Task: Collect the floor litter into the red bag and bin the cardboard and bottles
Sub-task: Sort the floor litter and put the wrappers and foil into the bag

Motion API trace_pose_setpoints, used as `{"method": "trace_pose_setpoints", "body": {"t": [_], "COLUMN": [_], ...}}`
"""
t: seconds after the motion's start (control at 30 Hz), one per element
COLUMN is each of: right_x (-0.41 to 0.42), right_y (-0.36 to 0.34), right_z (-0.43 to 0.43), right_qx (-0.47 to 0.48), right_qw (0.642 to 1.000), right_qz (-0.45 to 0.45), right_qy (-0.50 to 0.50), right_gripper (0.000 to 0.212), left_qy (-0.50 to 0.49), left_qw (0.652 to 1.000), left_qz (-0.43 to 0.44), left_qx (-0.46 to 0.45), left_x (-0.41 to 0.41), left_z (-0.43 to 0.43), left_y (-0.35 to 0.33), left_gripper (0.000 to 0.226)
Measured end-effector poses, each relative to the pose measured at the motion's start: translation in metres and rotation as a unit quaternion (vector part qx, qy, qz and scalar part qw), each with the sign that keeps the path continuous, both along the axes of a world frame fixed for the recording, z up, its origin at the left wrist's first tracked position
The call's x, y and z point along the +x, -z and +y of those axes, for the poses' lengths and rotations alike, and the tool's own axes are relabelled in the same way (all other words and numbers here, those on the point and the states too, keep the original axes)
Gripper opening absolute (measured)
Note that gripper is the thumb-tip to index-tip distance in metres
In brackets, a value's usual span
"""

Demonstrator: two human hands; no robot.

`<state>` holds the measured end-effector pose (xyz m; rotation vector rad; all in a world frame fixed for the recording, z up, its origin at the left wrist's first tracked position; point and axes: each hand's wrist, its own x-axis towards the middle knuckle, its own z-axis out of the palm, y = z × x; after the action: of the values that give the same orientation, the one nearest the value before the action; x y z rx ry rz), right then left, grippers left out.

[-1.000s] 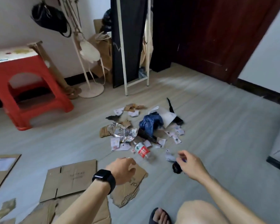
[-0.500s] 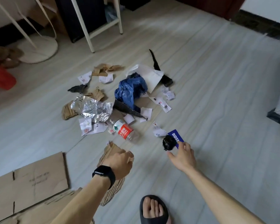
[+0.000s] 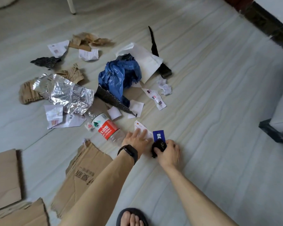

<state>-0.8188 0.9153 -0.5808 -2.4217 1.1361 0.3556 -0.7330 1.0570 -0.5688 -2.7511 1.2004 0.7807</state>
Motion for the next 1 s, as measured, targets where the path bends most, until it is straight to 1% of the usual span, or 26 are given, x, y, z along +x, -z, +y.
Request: {"method": "trace_pose_setpoints", "body": {"t": [0.1,0.17,0.23,0.27,0.33,0.4,0.47,0.5,0.57,0.6,0.67,0.8,0.87,0.9,1.0], "right_x": [0.006,0.009,0.01,0.009,0.001,-0.012,-0.028,-0.034,-0.04,-0.041,-0.038,-0.016,-0.005,-0.004,-0.005], "right_y": [-0.004,-0.004,-0.005,-0.006,-0.01,-0.014,-0.021,-0.027,-0.039,-0.051,-0.082,-0.168,-0.217,-0.243,-0.307], "right_z": [0.005,0.002,0.002,0.0,0.008,0.022,0.037,0.049,0.066,0.079,0.108,0.187,0.238,0.267,0.341], "right_qx": [-0.003,0.011,0.034,0.044,0.067,0.081,0.078,0.08,0.095,0.102,0.118,0.157,0.167,0.16,0.151], "right_qw": [1.0,1.0,0.998,0.996,0.993,0.989,0.987,0.986,0.979,0.973,0.955,0.893,0.857,0.836,0.784], "right_qz": [0.009,0.028,0.052,0.069,0.098,0.115,0.119,0.112,0.114,0.108,0.084,0.05,0.02,0.003,-0.036], "right_qy": [-0.008,0.001,0.018,0.019,-0.009,-0.046,-0.071,-0.09,-0.137,-0.178,-0.26,-0.419,-0.487,-0.525,-0.601], "right_gripper": [0.05,0.05,0.056,0.058,0.054,0.053,0.059,0.056,0.039,0.031,0.024,0.019,0.023,0.027,0.032], "left_qy": [-0.024,-0.023,-0.039,-0.053,-0.092,-0.15,-0.214,-0.255,-0.331,-0.374,-0.431,-0.475,-0.5,-0.52,-0.553], "left_qw": [0.997,0.996,0.994,0.992,0.985,0.975,0.963,0.953,0.926,0.909,0.883,0.866,0.851,0.837,0.808], "left_qz": [0.037,0.063,0.085,0.096,0.12,0.128,0.11,0.096,0.071,0.054,0.014,-0.067,-0.113,-0.136,-0.19], "left_qx": [-0.056,-0.064,-0.062,-0.065,-0.078,-0.101,-0.121,-0.135,-0.164,-0.176,-0.185,-0.145,-0.117,-0.101,-0.074], "left_x": [-0.031,-0.059,-0.082,-0.089,-0.098,-0.107,-0.113,-0.116,-0.119,-0.122,-0.127,-0.14,-0.15,-0.162,-0.196], "left_z": [0.027,0.043,0.063,0.07,0.086,0.105,0.124,0.138,0.164,0.185,0.229,0.334,0.391,0.421,0.496], "left_y": [-0.001,-0.005,-0.01,-0.012,-0.02,-0.026,-0.035,-0.047,-0.071,-0.088,-0.118,-0.178,-0.217,-0.24,-0.3], "left_gripper": [0.049,0.044,0.04,0.04,0.043,0.052,0.05,0.043,0.029,0.026,0.023,0.015,0.012,0.011,0.017]}}
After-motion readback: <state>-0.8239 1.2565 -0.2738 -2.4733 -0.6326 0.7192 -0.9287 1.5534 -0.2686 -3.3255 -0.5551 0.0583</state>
